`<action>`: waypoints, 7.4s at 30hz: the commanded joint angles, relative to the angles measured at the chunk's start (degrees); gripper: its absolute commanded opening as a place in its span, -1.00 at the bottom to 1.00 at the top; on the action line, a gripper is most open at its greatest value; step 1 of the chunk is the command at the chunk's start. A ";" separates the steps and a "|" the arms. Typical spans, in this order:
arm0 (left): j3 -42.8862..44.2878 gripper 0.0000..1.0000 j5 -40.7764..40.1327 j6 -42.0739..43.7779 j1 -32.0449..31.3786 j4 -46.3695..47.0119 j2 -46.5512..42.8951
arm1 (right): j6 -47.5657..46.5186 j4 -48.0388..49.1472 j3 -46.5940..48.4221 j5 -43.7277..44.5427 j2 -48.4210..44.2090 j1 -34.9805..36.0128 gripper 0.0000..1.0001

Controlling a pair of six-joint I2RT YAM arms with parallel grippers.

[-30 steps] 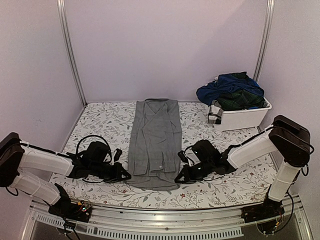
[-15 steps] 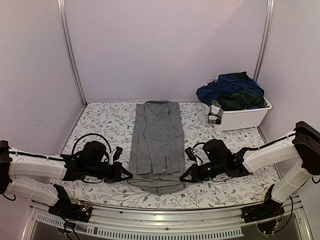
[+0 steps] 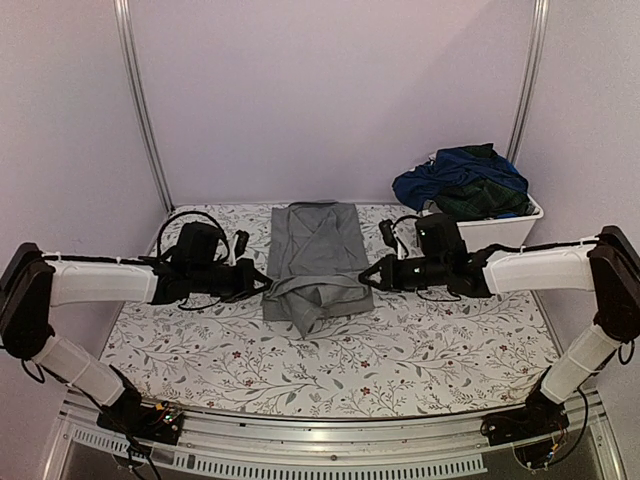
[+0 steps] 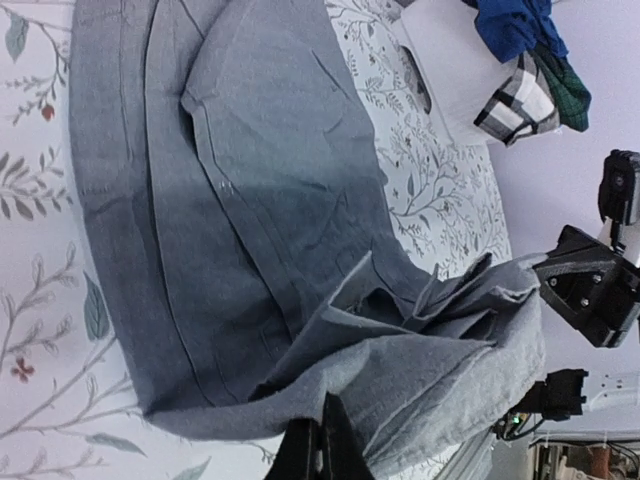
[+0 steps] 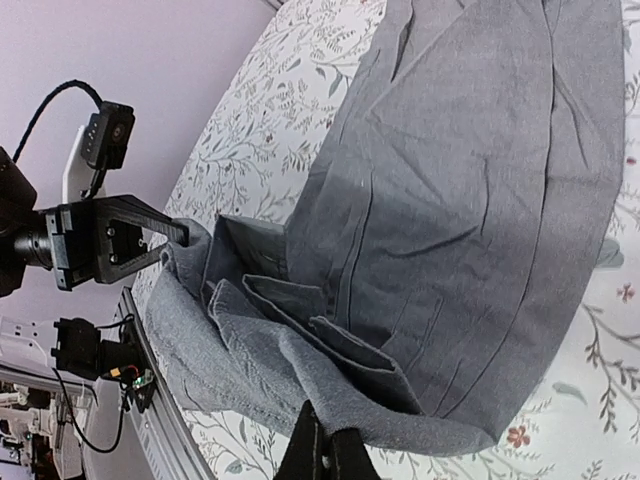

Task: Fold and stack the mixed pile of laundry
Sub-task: Fold the rectangle-folded shirt at the center of the board, then smooth out the 2/3-rectangle-folded shirt at the center of the board, then pick up the 2/3-rectangle-folded shirt from the center of the board.

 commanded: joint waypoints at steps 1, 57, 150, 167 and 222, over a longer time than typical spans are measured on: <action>8.11 -1.00 2.33 5.25 5.40 2.88 6.87 | -6.71 -2.10 9.36 -0.78 5.71 -4.76 -1.00; 12.02 0.31 13.88 8.31 13.98 15.91 26.12 | -9.39 -2.80 23.40 -18.50 28.45 -16.33 0.19; 1.53 0.02 18.01 10.77 4.80 19.54 16.67 | -10.04 0.39 15.43 -26.40 25.14 -9.40 -0.20; 0.20 -0.05 25.02 5.64 1.46 33.49 32.70 | -5.15 1.11 34.69 -30.93 44.49 -3.81 -0.22; 7.92 -0.32 -57.03 70.55 -41.19 13.65 29.23 | -27.19 -18.33 38.72 -19.71 47.50 -3.87 -0.51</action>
